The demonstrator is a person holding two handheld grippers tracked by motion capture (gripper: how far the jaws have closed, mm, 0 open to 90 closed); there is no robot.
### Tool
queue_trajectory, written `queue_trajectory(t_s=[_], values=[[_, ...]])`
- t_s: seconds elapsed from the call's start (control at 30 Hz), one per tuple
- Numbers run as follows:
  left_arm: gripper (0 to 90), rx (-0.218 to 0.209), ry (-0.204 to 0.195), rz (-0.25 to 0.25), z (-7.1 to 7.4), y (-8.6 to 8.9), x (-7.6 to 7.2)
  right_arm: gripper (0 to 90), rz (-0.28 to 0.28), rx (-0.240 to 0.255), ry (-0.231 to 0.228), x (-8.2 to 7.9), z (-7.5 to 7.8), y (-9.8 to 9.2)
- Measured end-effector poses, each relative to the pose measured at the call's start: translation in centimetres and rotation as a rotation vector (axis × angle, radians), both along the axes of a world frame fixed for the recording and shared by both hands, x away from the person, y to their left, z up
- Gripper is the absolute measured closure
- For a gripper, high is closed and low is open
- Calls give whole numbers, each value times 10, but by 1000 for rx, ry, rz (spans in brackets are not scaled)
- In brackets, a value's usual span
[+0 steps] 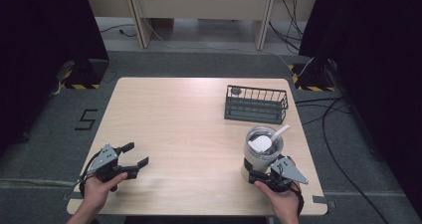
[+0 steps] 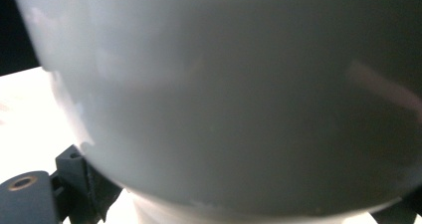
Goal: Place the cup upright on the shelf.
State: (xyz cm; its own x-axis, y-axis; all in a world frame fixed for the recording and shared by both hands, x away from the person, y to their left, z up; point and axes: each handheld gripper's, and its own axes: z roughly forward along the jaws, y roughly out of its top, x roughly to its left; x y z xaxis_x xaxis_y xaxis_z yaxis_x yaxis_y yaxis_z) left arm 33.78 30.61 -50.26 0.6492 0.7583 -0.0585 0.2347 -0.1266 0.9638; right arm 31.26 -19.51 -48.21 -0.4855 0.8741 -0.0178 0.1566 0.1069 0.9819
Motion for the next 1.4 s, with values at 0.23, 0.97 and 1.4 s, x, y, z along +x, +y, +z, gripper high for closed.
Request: queue_trajectory(t_s=[0.23,0.97,1.4], values=[[160,3,-2,-3,0,0,0,104,14,14,-16,2,-2,-1],[161,3,5,-4,-1,1,0,107,14,24,13,7,2,-3],[162,0,3,-1,-1,1,0,108,-7,26,-16,11,16,-8]])
